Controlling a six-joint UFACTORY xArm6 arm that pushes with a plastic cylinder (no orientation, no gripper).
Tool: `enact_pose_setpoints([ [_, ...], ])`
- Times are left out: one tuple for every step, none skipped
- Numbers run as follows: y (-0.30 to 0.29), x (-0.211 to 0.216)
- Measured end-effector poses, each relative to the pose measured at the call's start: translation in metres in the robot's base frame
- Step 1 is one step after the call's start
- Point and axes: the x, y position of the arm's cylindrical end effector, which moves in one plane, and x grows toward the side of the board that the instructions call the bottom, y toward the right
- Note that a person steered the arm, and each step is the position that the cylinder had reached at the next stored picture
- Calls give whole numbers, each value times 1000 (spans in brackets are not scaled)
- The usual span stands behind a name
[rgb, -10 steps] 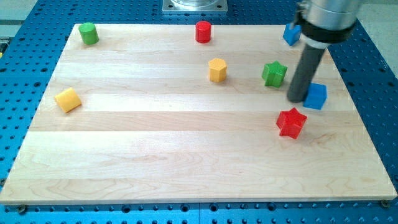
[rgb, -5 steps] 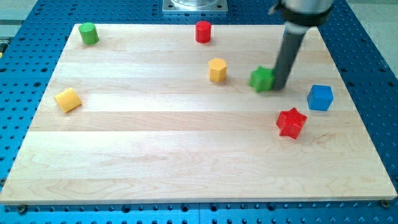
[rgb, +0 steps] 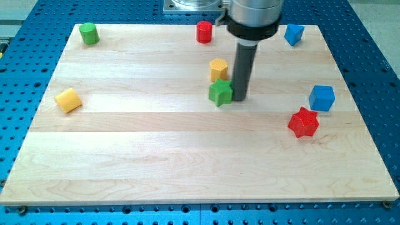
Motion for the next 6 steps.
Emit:
enact_pose_setpoints([
  [-36, -7],
  [-46, 94],
  [-48, 52],
  [-83, 28],
  [-132, 113],
  [-80, 127],
])
